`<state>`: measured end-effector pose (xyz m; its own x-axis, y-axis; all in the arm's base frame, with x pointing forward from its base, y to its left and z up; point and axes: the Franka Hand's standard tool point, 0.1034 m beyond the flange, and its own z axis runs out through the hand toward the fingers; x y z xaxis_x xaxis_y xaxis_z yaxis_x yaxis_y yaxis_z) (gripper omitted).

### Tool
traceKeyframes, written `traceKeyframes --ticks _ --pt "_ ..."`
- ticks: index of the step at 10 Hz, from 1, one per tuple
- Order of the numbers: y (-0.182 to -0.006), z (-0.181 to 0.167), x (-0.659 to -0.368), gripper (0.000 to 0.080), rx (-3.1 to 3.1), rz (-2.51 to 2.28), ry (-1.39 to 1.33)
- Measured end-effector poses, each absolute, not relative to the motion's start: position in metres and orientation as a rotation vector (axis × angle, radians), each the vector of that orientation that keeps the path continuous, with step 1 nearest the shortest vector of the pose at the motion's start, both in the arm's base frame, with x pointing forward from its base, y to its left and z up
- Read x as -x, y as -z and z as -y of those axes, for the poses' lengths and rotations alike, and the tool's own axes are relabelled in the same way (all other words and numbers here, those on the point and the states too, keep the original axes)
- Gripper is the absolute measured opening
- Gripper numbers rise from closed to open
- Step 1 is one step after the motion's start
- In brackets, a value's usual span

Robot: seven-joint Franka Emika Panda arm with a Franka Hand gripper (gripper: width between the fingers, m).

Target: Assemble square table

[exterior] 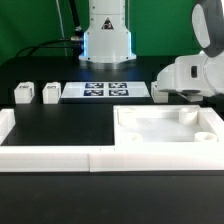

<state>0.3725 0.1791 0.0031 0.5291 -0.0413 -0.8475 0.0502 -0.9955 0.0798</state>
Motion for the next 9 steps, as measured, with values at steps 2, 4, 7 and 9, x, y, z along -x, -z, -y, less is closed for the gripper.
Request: traceKeyframes --ticks 2,4,7,9 --pt "-0.003 -0.179 -0.373 0.0290 -2.664 -0.008 1.480" --pt "-0.003 -0.179 -0.373 0.0290 -2.664 -0.008 1.480" --pt "-0.029 -0.165 -0.391 0.0291 -2.688 -0.057 1.498" --pt "-0.075 -0.143 -0.416 0.0291 -2.758 -0.021 1.475"
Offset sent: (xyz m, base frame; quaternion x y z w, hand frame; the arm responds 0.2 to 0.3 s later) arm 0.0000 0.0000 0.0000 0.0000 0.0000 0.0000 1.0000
